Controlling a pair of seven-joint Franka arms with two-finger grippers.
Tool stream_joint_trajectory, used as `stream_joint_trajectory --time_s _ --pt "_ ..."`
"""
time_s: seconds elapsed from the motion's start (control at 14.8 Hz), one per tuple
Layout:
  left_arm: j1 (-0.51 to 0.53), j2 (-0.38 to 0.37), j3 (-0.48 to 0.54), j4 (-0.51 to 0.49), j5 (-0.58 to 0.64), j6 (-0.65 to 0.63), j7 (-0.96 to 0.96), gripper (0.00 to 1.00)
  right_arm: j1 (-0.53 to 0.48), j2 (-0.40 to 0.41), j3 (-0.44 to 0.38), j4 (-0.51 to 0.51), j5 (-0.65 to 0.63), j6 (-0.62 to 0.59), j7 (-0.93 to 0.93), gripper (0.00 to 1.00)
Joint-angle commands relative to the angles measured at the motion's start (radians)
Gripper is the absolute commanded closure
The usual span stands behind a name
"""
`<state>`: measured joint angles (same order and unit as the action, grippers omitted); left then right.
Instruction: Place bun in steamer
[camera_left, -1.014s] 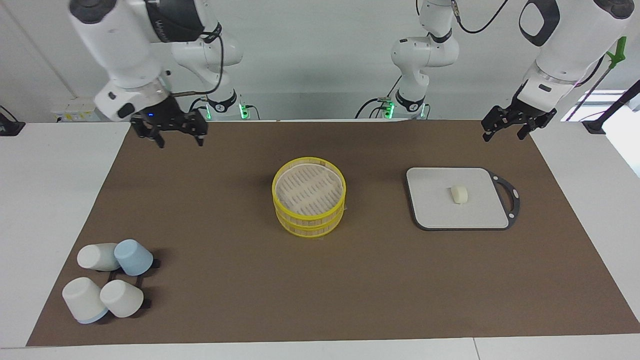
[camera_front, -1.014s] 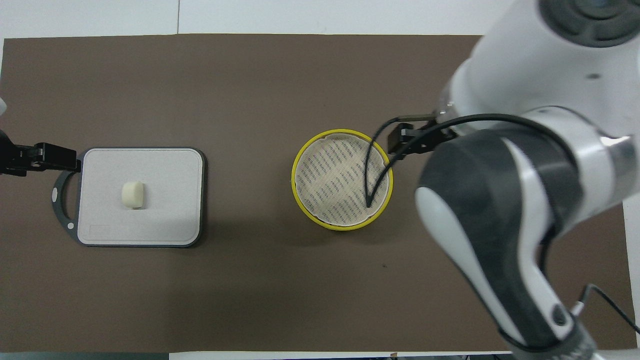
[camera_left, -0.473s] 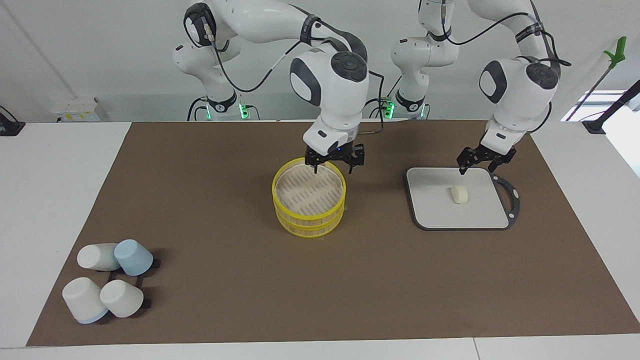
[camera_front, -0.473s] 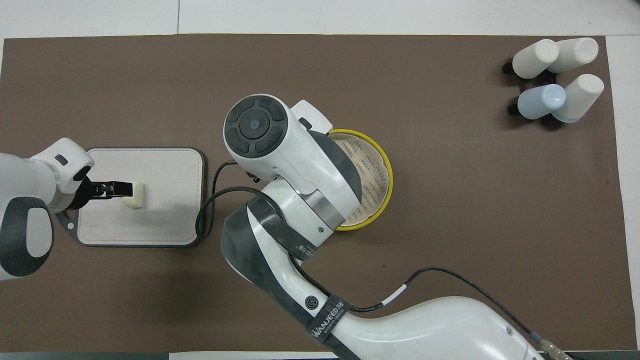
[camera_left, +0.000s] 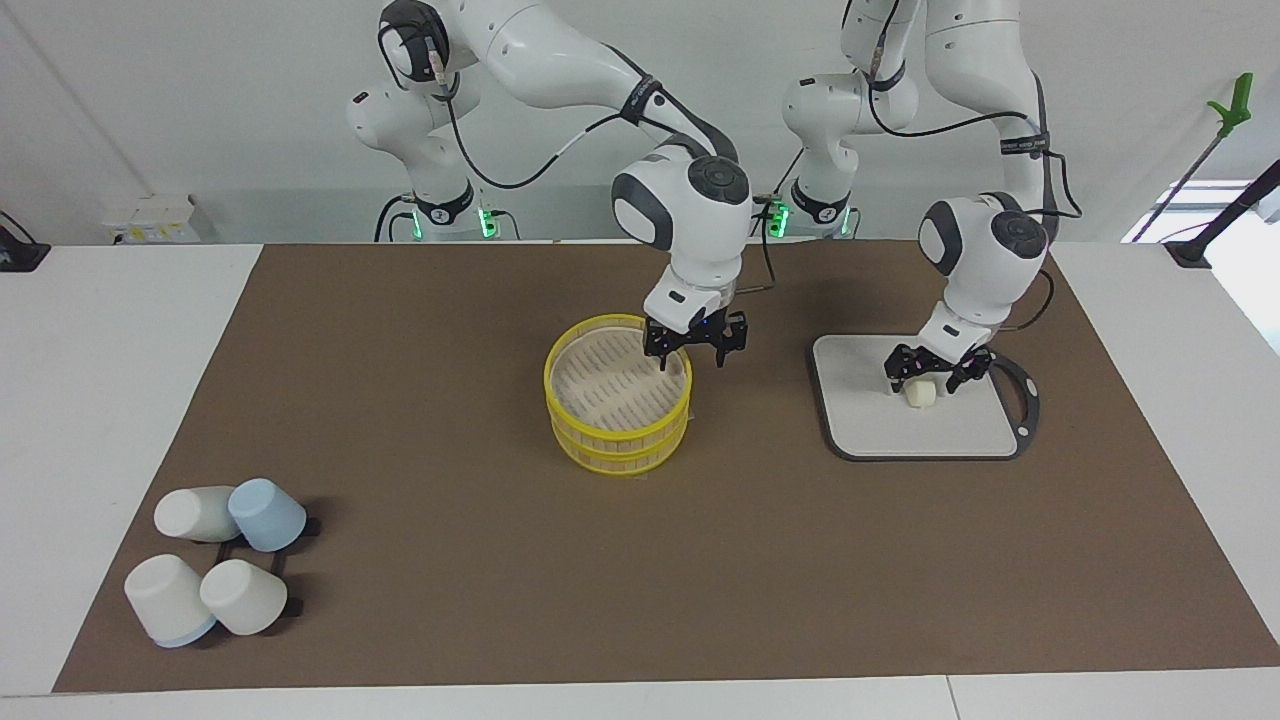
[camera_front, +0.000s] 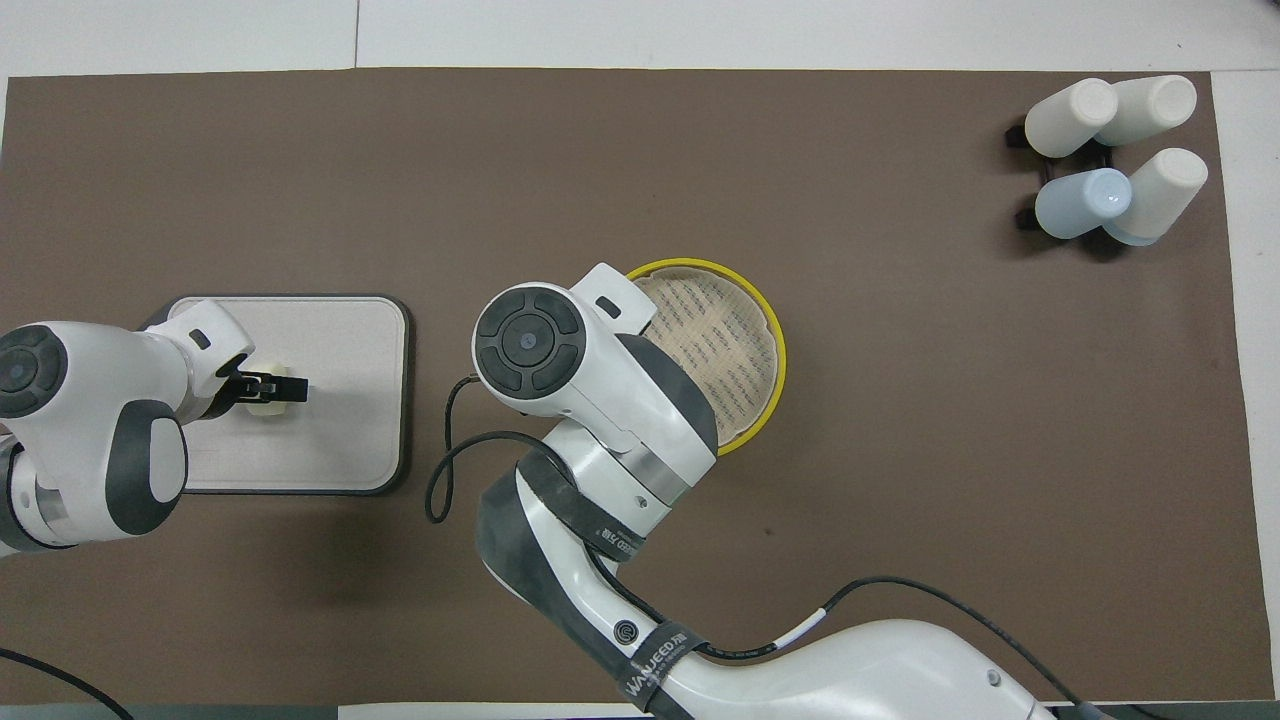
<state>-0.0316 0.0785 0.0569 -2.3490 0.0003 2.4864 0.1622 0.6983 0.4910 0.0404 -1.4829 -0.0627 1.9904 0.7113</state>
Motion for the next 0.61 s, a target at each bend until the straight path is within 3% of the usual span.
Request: stream_joint_trajectory --time_s 0.0,0.14,0.34,0.47,0.54 --pt "0.012 -0.008 0.000 -0.003 0.015 0.011 0.016 0.01 -0.002 -0.051 -0.001 -0.085 -0.003 0.042 -0.009 0.55" --pt "0.013 -0.006 0.000 0.007 0.014 -0.007 0.016 0.09 -0.002 -0.061 0.001 -0.123 0.003 0.079 -0.006 0.73" --pt "0.013 -0.003 0.000 0.013 0.006 -0.011 0.011 0.46 0.000 -0.071 0.003 -0.140 0.003 0.094 -0.001 1.00" --pt "0.013 0.000 0.000 0.042 0.004 -0.052 0.005 0.72 0.000 -0.071 0.004 -0.134 0.003 0.084 -0.003 1.00" --pt "0.012 0.001 0.000 0.052 0.004 -0.070 0.005 0.73 -0.002 -0.069 0.004 -0.126 0.003 0.078 -0.004 1.00"
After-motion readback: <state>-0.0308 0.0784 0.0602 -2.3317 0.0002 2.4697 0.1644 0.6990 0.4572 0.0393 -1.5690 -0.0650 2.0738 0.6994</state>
